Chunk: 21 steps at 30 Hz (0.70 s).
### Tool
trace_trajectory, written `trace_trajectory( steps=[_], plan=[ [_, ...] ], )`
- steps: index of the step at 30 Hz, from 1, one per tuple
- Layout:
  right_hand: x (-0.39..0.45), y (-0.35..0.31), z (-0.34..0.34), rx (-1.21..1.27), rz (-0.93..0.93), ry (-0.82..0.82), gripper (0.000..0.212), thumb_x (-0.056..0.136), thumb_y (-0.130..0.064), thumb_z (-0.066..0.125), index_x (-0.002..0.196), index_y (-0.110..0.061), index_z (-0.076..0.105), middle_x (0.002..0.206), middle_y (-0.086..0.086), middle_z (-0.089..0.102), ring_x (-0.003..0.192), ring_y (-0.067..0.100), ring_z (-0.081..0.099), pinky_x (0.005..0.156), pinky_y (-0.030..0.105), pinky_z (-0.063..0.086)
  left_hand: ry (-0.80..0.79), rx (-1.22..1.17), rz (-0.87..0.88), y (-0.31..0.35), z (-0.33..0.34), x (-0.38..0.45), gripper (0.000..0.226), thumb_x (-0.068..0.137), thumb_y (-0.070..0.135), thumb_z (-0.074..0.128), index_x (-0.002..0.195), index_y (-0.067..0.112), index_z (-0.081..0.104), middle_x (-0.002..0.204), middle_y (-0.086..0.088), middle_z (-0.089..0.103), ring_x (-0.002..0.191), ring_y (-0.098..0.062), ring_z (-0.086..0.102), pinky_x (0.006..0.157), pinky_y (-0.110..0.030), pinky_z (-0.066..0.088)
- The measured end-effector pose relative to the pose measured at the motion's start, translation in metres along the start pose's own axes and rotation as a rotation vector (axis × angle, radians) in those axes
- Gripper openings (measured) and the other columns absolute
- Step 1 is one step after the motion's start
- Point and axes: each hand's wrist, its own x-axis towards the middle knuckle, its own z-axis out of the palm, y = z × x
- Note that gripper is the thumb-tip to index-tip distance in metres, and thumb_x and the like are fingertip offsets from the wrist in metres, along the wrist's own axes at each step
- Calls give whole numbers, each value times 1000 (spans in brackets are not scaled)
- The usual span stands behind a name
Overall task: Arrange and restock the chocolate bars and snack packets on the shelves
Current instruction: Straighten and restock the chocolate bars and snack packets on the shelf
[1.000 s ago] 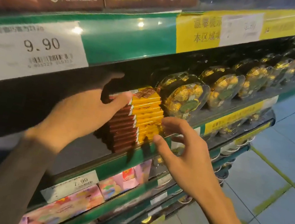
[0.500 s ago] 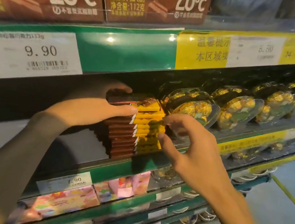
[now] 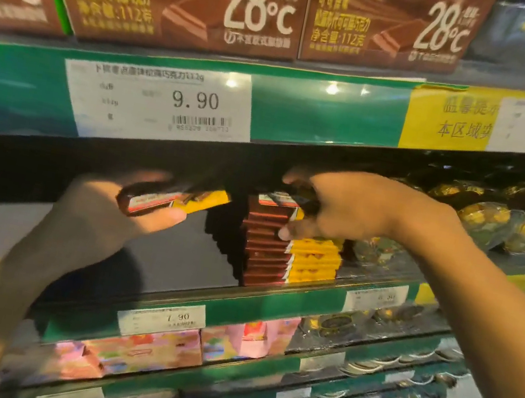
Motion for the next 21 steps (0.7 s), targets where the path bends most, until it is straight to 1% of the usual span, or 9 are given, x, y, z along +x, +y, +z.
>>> trace_trajectory(
  steps=[4,8,11,13,14,16,17,19,21],
  plan=[
    [15,12,-3,244,-34,-175,86,69,-65,76,138,-24,44,117,-20,56,115,7,56,101,29,44,-27,-14,6,-16,-4,-7,69,55,50,75,121,34,63,106,20,66,95,0,64,81,-17,46],
    [13,13,-6,354,-62,-218,61,70,-46,79,122,-26,54,107,-14,67,104,5,64,93,25,50,-13,51,63,-28,-4,-11,75,54,60,71,124,34,63,114,12,64,96,-6,64,85,-31,54],
    [8,8,-8,433,-67,-201,50,75,-35,79,118,-23,58,106,-8,72,100,8,68,88,22,54,-2,24,116,-33,-3,-12,73,58,60,71,124,31,63,113,16,60,96,-5,64,85,-29,55],
    [6,4,-10,432,-19,-221,47,78,-41,75,118,-22,60,103,-9,74,97,8,69,88,22,53,0,-20,158,-34,-1,-13,69,65,66,74,123,29,65,113,16,61,96,-3,65,83,-26,56],
    [5,2,-11,389,18,-218,51,77,-52,73,117,-22,62,100,-10,74,95,8,69,91,25,51,5,-35,171,-35,-1,-14,70,65,69,73,122,29,65,113,15,62,96,-3,66,83,-24,56],
    [3,-2,-11,255,96,-141,70,64,-80,67,106,-25,70,95,-12,73,91,10,68,95,35,49,19,-62,180,-37,0,-16,74,61,71,67,121,28,65,113,15,63,96,-1,65,80,-22,55],
    [0,-6,-10,195,126,-64,76,59,-87,64,104,-27,71,96,-14,72,91,10,66,94,35,49,26,-67,189,-38,-1,-17,74,61,71,66,122,28,65,112,17,62,95,0,65,79,-19,55],
    [-9,-22,-8,145,95,164,80,61,-82,67,126,-37,57,114,-25,61,100,3,58,89,21,46,46,-65,200,-36,-3,-20,72,65,70,68,123,27,64,112,22,59,96,4,64,76,-11,52],
    [-20,-44,-6,206,-50,340,87,65,-71,74,141,-42,41,131,-26,51,113,-3,50,92,14,43,71,-74,142,-33,-8,-27,65,68,65,72,123,31,62,112,26,58,93,9,62,71,-5,48]
  ],
)
